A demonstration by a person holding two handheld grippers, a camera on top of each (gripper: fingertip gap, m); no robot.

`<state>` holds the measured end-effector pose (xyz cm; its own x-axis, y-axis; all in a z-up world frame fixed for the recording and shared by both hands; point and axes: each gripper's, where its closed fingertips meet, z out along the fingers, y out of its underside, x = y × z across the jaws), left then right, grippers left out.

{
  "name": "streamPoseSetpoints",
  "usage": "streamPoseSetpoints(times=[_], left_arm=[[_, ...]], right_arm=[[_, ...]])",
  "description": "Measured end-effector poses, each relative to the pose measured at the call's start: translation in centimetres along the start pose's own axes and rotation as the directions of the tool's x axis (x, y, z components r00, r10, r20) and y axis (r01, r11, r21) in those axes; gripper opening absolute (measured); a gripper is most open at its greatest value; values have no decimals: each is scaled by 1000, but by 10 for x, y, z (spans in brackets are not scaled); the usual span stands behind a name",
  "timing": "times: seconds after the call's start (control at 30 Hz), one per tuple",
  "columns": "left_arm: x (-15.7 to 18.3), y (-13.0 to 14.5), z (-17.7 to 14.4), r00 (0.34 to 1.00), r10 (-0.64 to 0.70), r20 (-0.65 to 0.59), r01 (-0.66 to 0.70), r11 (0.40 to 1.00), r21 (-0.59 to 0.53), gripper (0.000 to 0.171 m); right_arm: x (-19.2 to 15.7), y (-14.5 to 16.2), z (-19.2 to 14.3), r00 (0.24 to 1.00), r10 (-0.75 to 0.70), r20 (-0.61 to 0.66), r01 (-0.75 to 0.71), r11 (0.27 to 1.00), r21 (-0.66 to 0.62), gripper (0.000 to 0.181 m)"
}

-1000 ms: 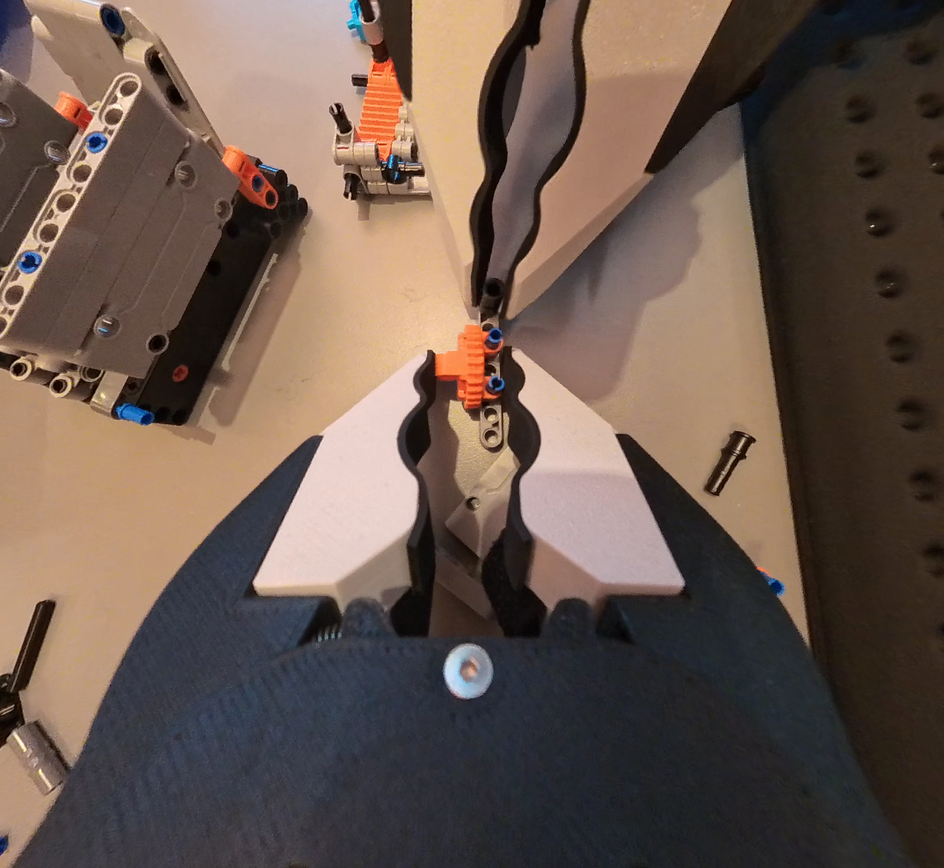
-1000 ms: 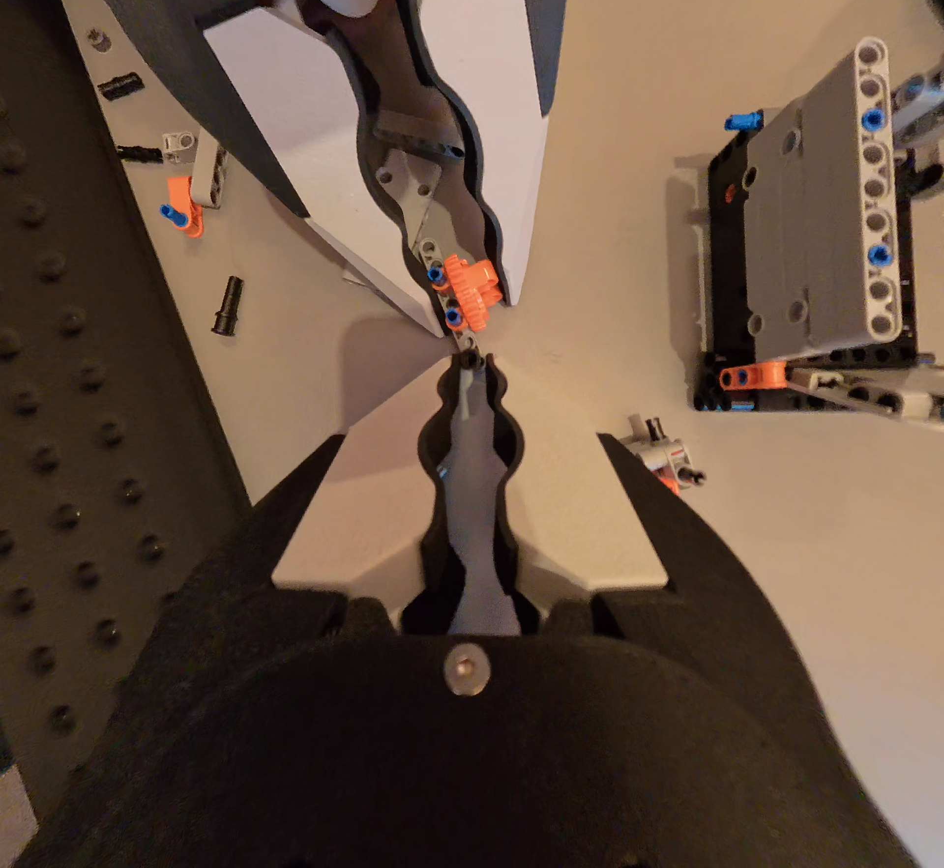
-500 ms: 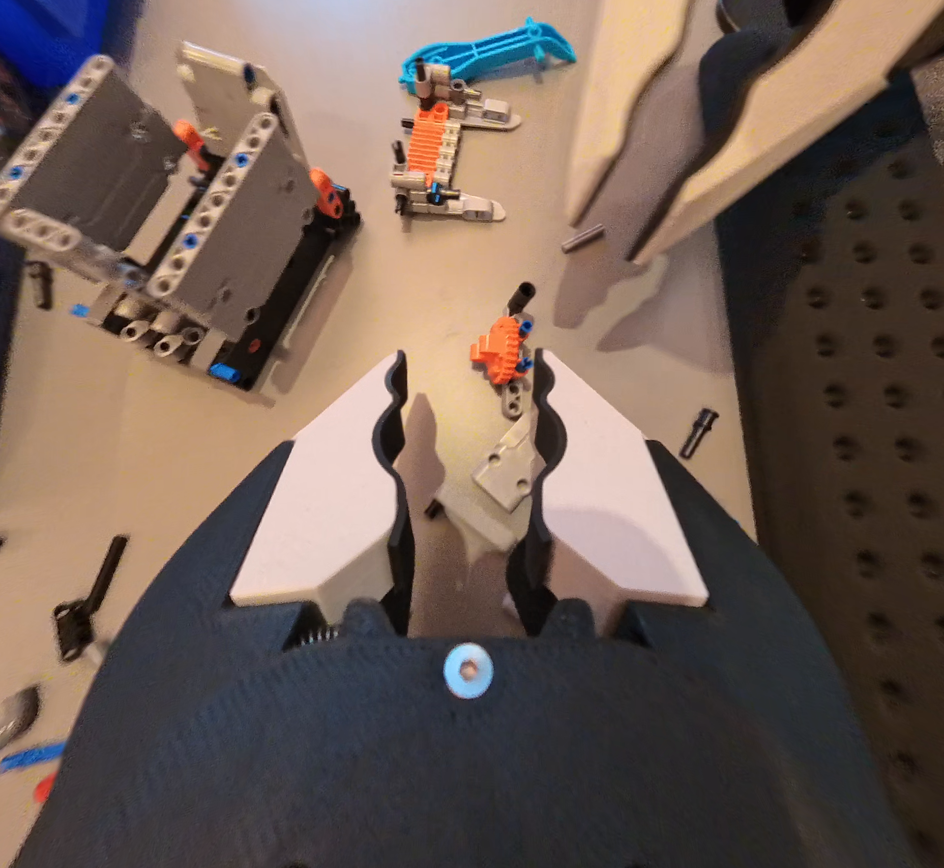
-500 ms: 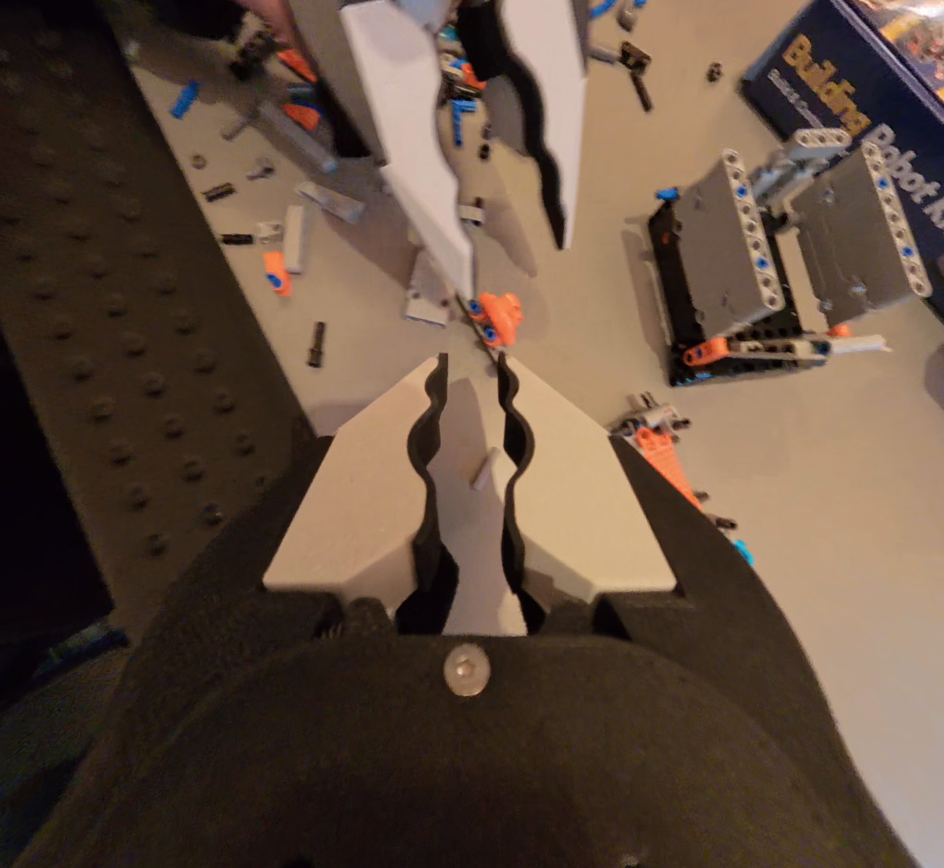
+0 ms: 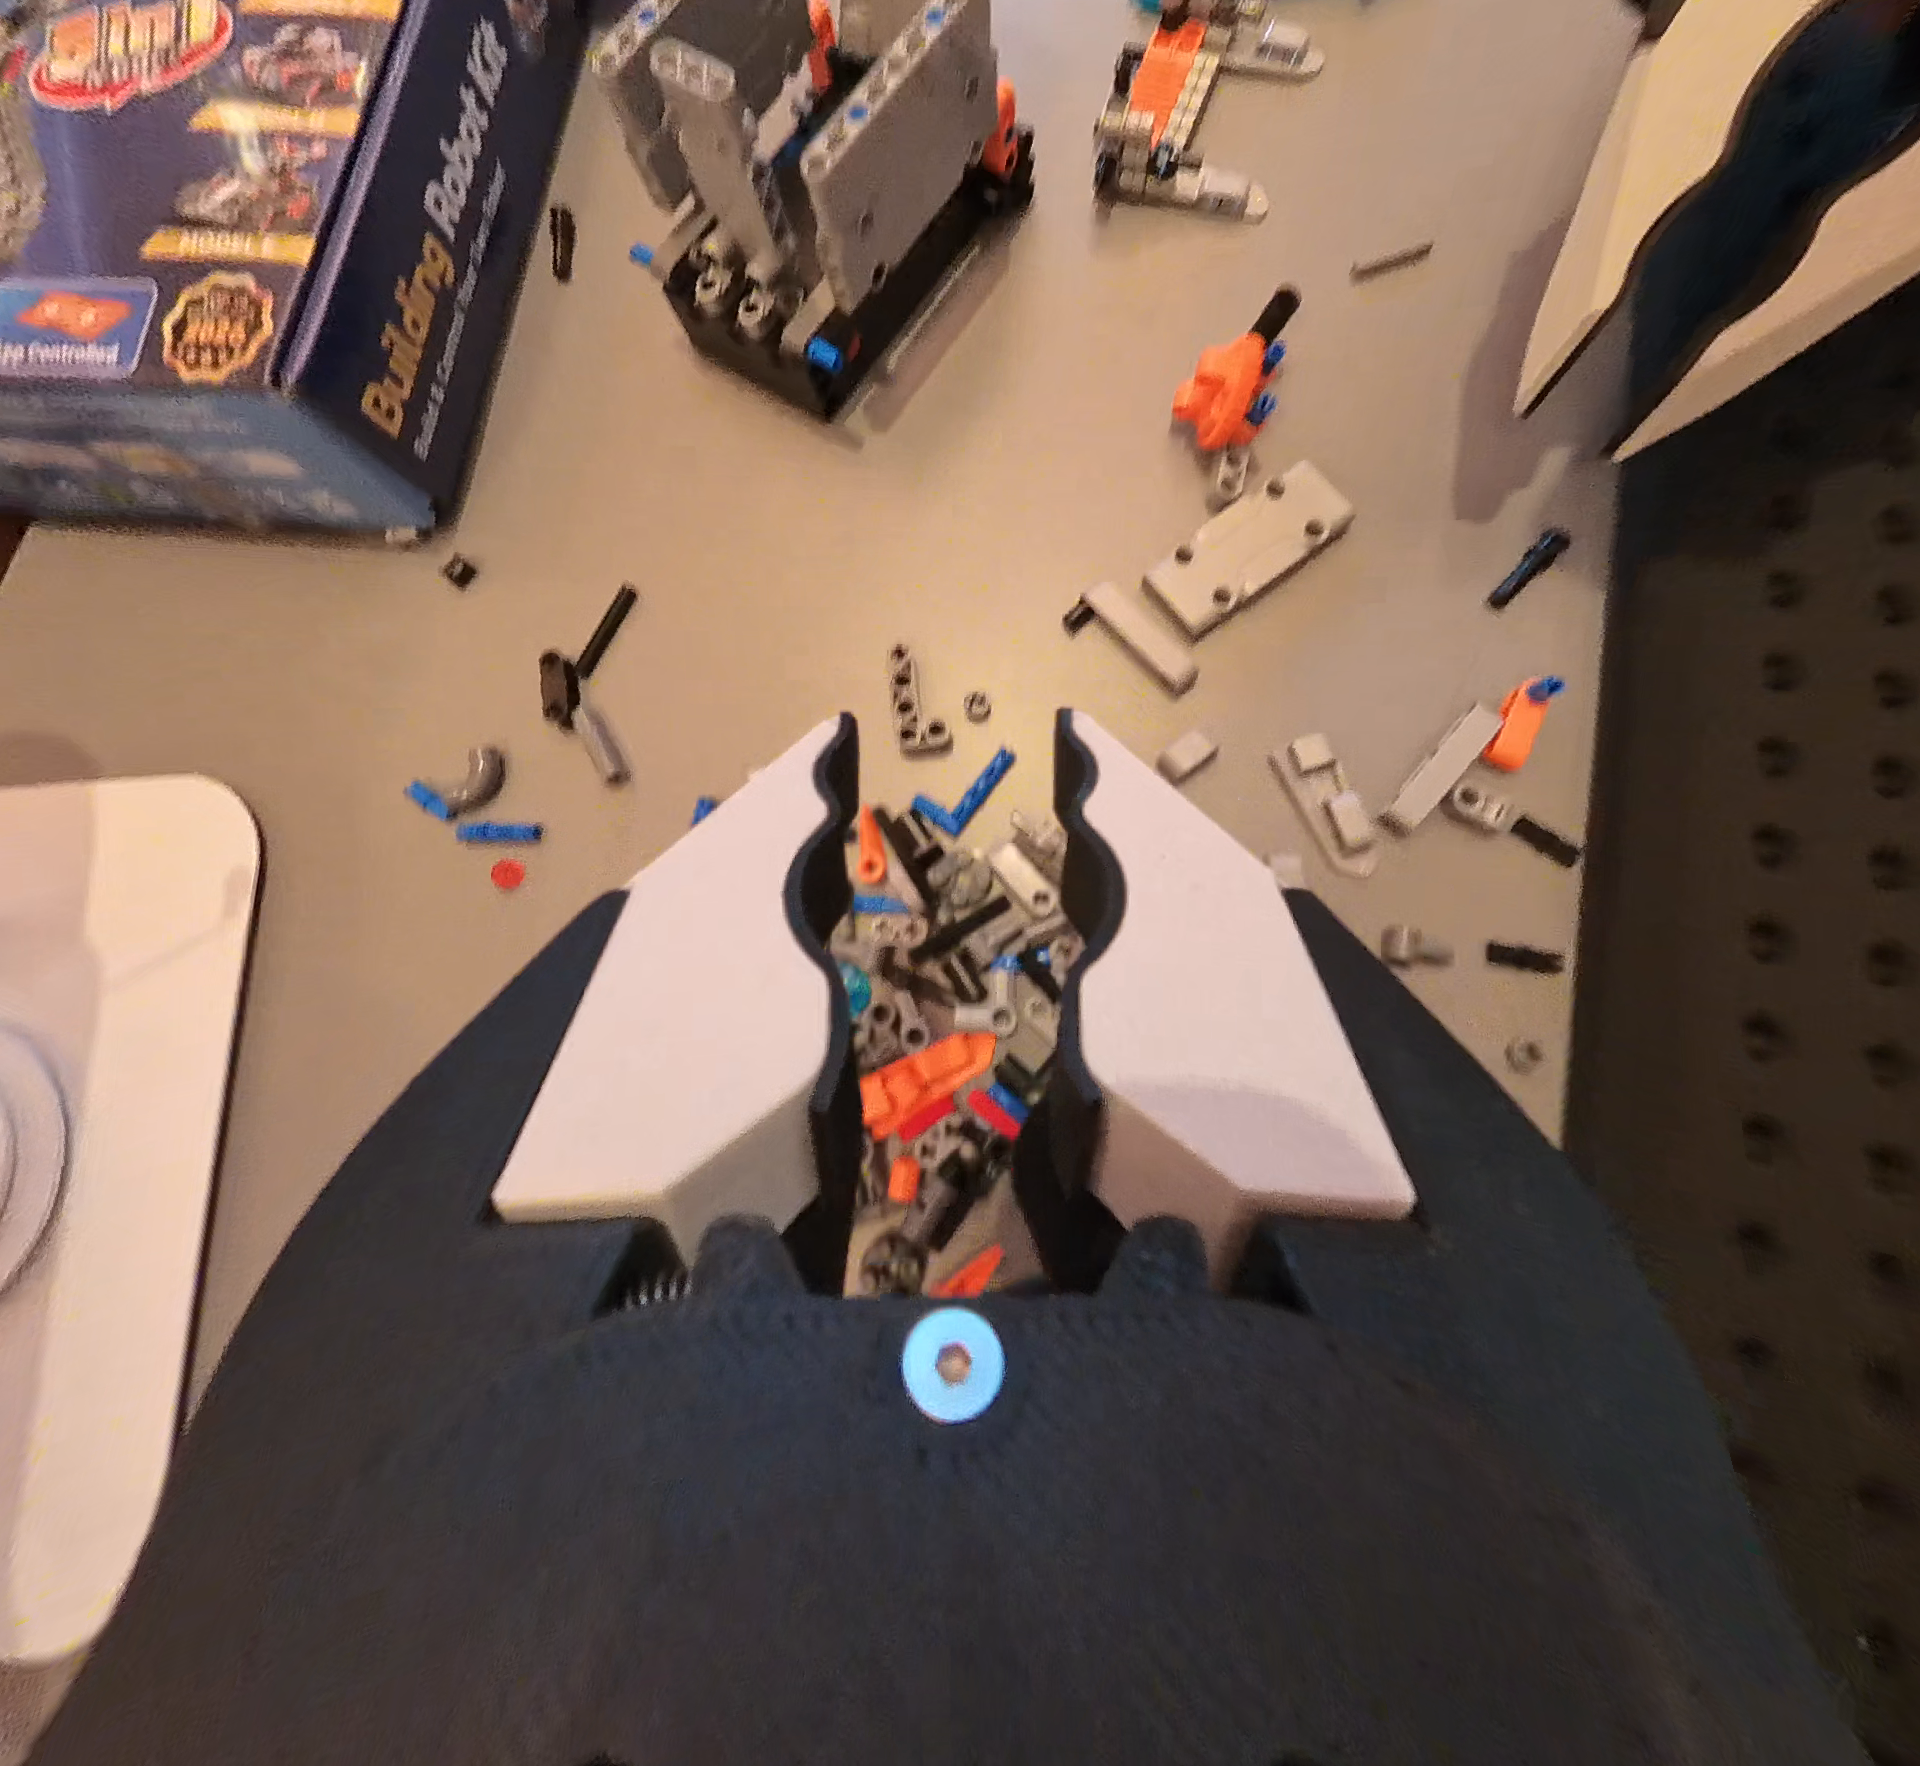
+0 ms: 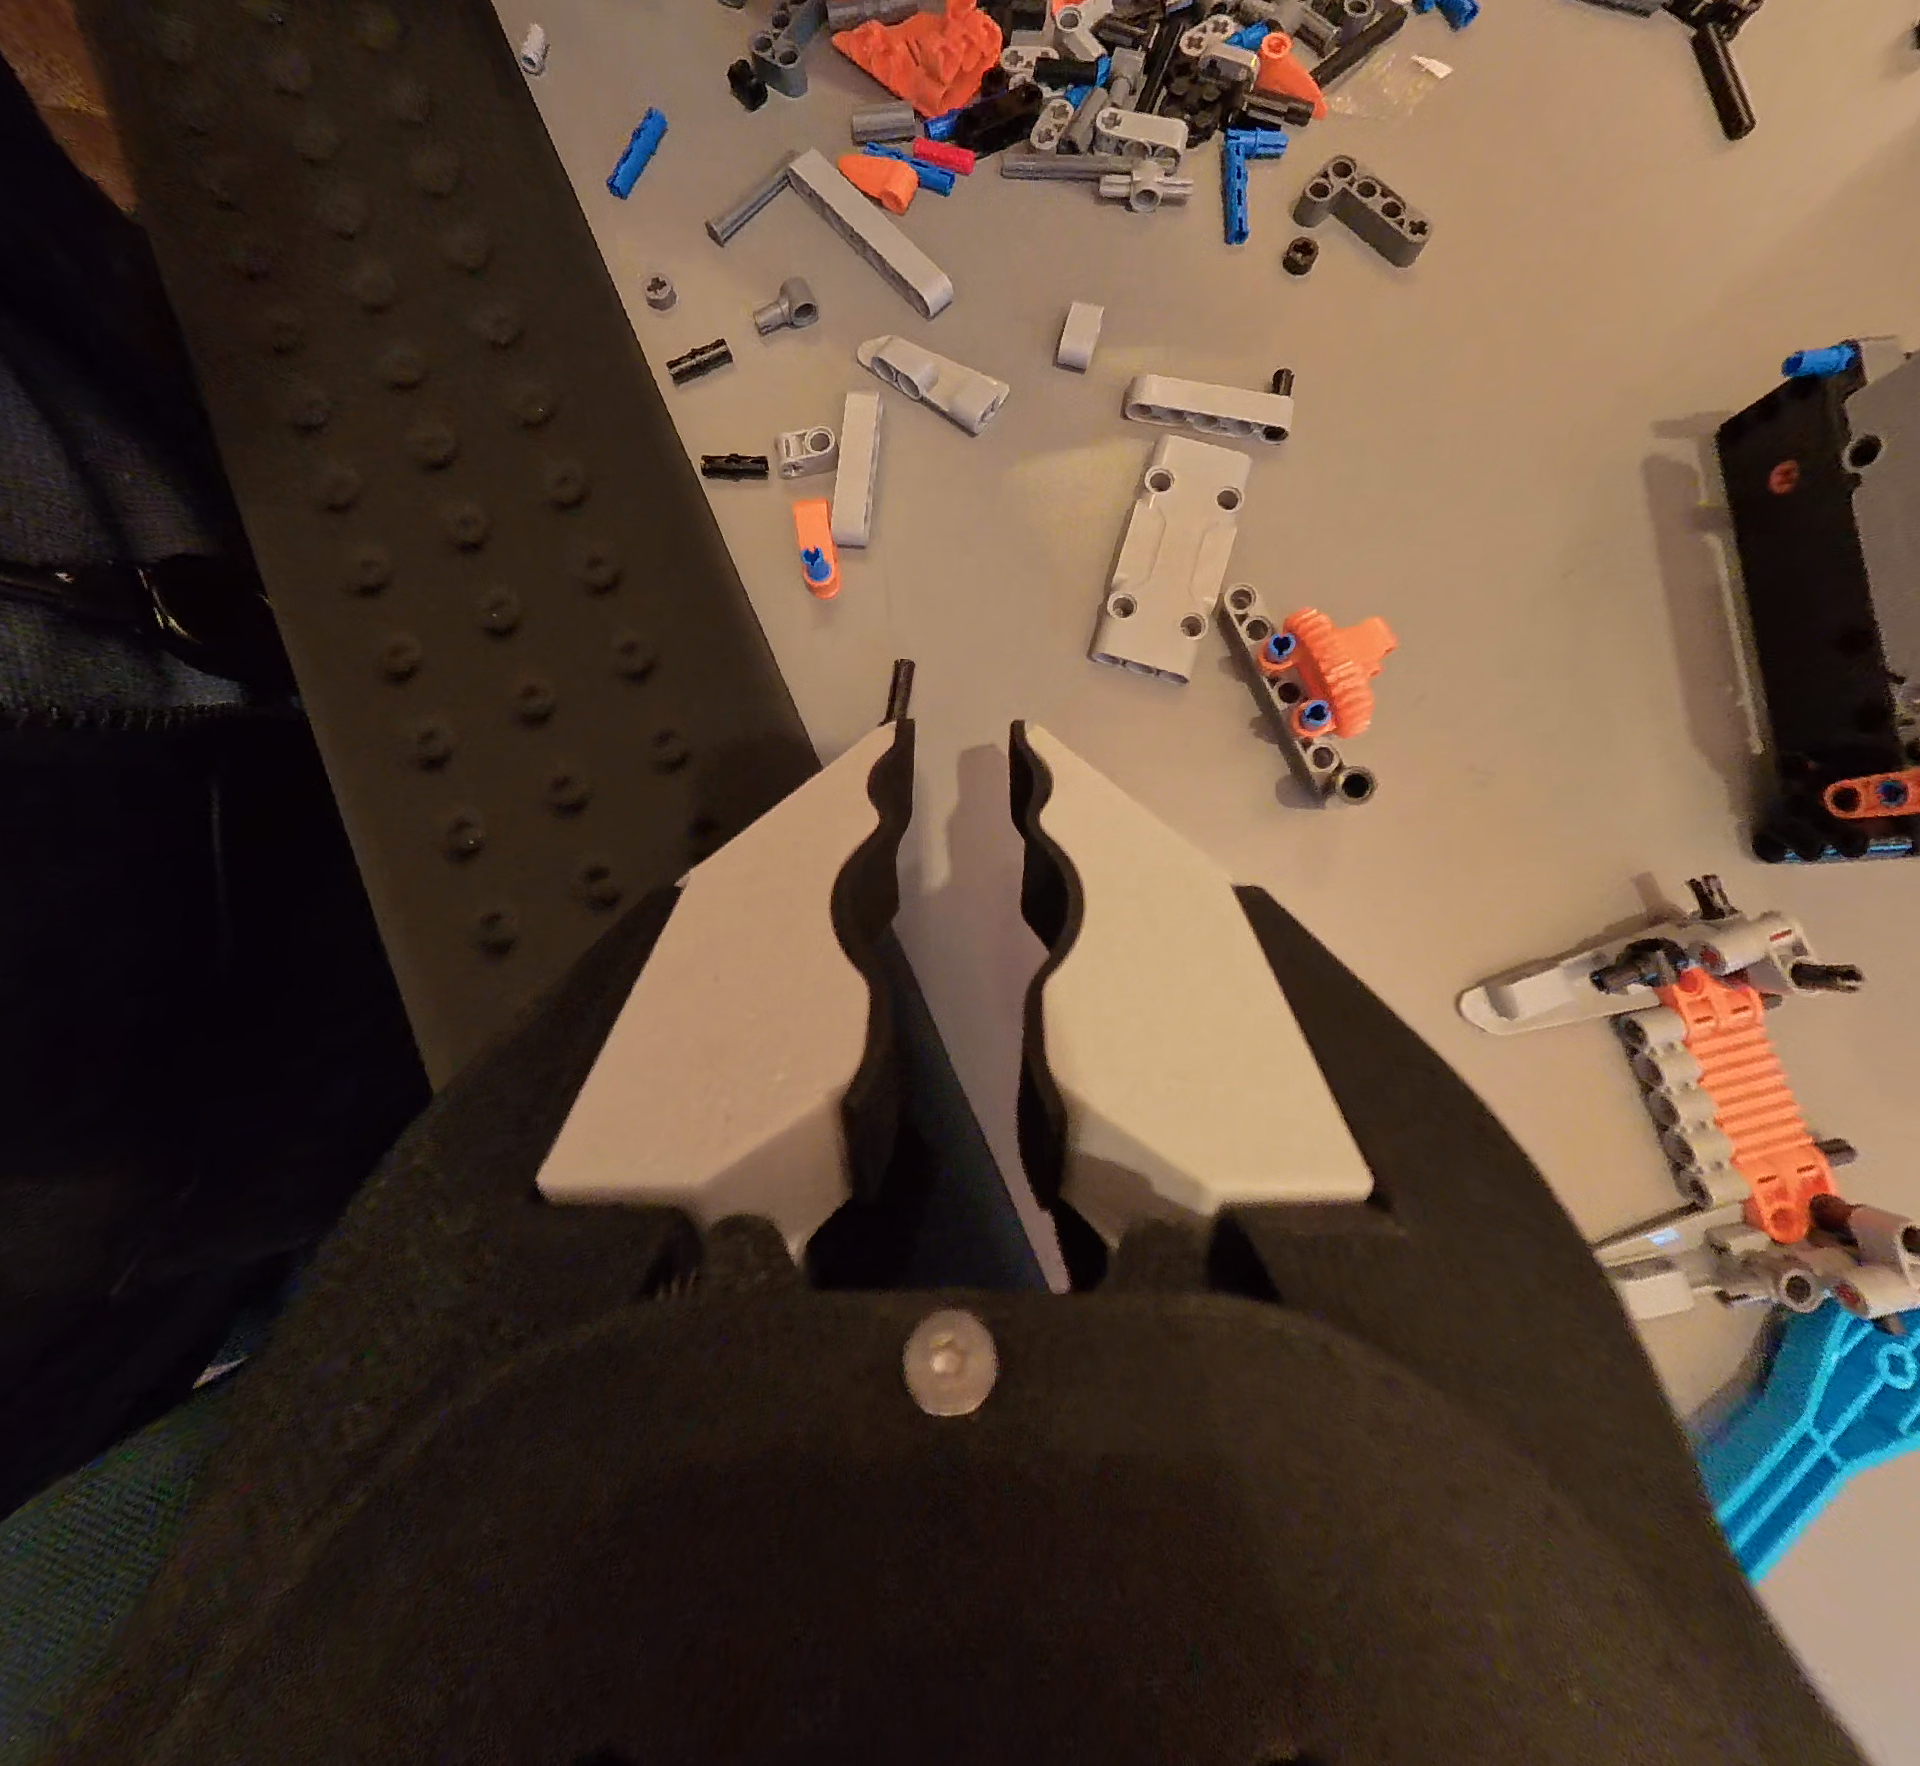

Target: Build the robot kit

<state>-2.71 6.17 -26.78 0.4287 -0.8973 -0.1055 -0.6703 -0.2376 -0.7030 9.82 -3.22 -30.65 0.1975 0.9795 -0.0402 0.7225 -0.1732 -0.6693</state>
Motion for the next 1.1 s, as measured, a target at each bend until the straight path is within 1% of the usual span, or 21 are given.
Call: streamPoseSetpoints(times=[0.1,0.23,0.47,0.6,0.67,0.77,1.1], left_arm=[[-7,15,-10,1000,-14,27,14,1000,-10,34],[-23,22,-31,996,-44,74,43,999,20,31],[-44,34,-54,986,-107,128,102,994,48,28],[-48,41,-52,983,-118,144,116,993,24,27],[-49,45,-50,981,-110,158,111,994,3,26],[-46,44,-47,983,-121,136,120,993,12,25],[-51,49,-45,977,-159,143,160,987,7,23]], right_arm=[[-2,2,3,1000,15,0,-15,1000,-7,16],[-4,-1,9,1000,16,-4,-16,1000,-21,16],[5,-29,19,999,-11,-38,11,1000,5,17],[17,-52,32,997,-38,-66,40,999,18,17],[19,-64,41,997,-56,-53,57,998,22,16],[19,-81,54,996,-88,-28,89,996,23,15],[32,-115,104,984,-174,44,176,984,-37,16]])
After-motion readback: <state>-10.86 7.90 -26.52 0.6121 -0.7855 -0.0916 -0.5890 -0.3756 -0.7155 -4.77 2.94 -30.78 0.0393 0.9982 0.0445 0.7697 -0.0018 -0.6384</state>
